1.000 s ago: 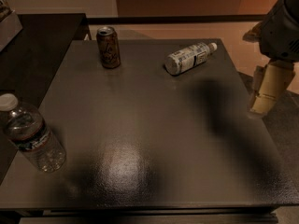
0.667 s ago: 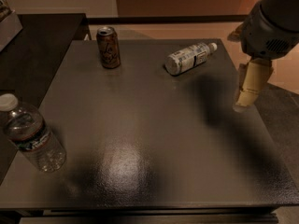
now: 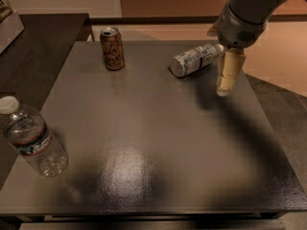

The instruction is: Move blue plastic bottle near orange can

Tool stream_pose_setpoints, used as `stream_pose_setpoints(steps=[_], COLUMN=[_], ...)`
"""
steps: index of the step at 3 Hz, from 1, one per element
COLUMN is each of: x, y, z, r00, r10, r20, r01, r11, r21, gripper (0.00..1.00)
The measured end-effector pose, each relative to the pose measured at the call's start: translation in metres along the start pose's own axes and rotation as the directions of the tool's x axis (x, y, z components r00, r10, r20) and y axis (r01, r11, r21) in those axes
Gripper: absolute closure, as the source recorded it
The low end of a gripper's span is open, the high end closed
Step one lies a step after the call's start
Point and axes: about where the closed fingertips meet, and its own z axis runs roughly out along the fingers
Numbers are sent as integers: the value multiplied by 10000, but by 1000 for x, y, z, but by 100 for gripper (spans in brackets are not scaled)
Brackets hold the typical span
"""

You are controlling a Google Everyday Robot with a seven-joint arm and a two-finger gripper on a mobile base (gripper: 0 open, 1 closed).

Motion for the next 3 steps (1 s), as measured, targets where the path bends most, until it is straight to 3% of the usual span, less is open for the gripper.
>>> stream_pose_setpoints(steps=[2,3], x=[-18,-23], y=[-67,-85], z=[44,66], r00=[9950,9926], r10=[-993,-1203], r20=[-122,-156], r01=[987,1196], r11=[9942,9920], r21=[-421,-407], gripper=[0,0])
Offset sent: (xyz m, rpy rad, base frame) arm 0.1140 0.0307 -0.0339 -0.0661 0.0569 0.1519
